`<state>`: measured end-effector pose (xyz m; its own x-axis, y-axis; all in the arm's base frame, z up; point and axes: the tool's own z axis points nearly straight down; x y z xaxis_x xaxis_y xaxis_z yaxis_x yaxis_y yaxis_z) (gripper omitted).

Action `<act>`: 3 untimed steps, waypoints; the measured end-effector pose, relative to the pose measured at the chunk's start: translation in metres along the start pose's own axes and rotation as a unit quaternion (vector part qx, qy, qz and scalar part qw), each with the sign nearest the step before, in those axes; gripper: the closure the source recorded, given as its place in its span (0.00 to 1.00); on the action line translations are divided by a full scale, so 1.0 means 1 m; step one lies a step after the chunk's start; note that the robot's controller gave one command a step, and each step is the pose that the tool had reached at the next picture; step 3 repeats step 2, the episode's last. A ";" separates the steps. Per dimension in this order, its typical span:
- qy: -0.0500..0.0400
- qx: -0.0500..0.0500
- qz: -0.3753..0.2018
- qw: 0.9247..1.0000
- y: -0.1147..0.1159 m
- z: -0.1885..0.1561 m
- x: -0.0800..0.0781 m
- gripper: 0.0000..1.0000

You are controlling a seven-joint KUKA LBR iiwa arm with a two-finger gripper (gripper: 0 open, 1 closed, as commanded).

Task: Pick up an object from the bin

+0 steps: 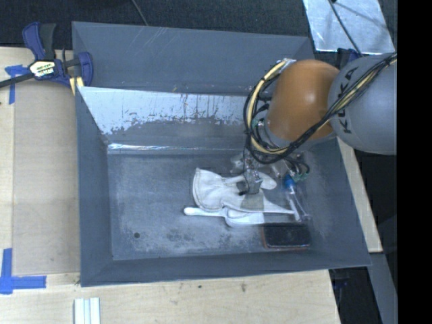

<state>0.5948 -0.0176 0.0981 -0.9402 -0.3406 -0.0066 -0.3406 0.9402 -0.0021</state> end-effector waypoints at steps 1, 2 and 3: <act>0.000 0.000 0.000 1.000 0.000 0.000 0.000 1.00; -0.003 0.002 0.012 1.000 -0.020 -0.178 -0.016 1.00; -0.003 0.002 0.012 1.000 -0.020 -0.178 -0.016 1.00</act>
Offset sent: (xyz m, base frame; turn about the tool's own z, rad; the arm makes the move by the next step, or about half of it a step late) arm 0.0183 -0.0126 0.1731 0.0198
